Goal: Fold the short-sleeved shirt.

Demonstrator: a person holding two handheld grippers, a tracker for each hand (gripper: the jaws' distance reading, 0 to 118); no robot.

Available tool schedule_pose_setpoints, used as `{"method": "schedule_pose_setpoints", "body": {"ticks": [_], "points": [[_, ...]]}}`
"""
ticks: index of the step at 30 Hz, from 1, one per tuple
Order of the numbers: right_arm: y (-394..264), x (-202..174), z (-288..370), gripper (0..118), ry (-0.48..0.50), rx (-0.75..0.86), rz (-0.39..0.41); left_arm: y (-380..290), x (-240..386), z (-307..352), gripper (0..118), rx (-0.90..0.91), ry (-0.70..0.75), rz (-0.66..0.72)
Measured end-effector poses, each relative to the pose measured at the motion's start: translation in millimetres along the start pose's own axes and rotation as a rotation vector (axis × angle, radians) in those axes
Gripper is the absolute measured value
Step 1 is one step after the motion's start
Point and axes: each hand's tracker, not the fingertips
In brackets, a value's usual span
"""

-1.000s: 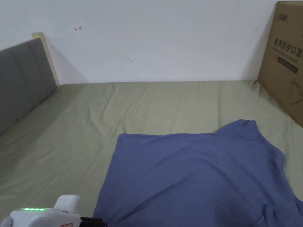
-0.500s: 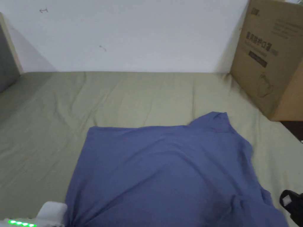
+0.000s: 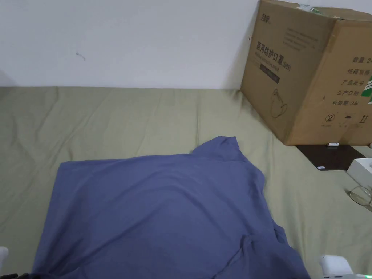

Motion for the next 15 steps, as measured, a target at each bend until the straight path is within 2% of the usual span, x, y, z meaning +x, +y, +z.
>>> {"method": "schedule_pose_setpoints", "body": {"ticks": [1,2,3,4,5,6,7,8,9,10,13,15], "points": [[0,-5,-1,103,0.013,0.014,0.003,1,1,1,7,-0.003,-0.003,-0.002],[2,22,-25,78,0.026,0.048,0.026,1,2,1,7,-0.006,-0.004,-0.006],[0,26,-29,42,0.040,0.080,0.082,0,2,0,7,-0.011,0.005,-0.006],[-1,26,-31,42,-0.040,0.098,0.131,1,0,-1,7,-0.019,0.020,-0.006],[-3,24,-30,41,-0.046,0.077,0.166,0,-1,-2,7,-0.025,0.031,-0.007],[-3,7,-20,34,-0.030,0.064,0.152,-1,-3,-4,7,-0.029,0.036,-0.004],[-2,4,-16,19,-0.013,0.072,0.130,-2,-4,-5,7,-0.032,0.036,0.002],[-1,4,-12,7,0.076,0.084,0.064,-3,-8,-6,7,-0.035,0.037,0.012],[0,6,-6,7,0.136,0.099,0.000,-3,-10,-5,7,-0.037,0.035,0.022],[3,15,-5,7,0.126,0.116,-0.028,-4,-11,-4,7,-0.036,0.034,0.029],[1,25,12,6,0.140,0.152,0.006,-5,-16,1,7,-0.030,0.040,0.031],[-5,9,32,5,0.122,0.167,0.053,-7,-17,5,7,-0.029,0.039,0.029]]}}
